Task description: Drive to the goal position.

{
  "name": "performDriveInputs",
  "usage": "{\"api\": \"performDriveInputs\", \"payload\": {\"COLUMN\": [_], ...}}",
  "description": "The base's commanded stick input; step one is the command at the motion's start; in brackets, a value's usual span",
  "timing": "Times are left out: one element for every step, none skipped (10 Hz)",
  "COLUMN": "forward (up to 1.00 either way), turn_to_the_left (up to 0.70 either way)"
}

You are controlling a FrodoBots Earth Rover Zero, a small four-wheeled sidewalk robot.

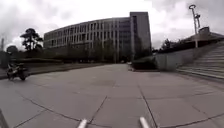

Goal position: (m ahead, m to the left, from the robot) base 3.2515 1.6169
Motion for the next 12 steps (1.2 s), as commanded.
{"api": "performDriveInputs", "payload": {"forward": [0.50, 0.50, 0.50, 0.50, 0.50, 0.50, 0.50, 0.50, 0.50, 0.50, 0.50, 0.50], "turn_to_the_left": [0.00, 0.00, 0.00, 0.00, 0.00, 0.00, 0.00, 0.00, 0.00, 0.00, 0.00, 0.00]}}
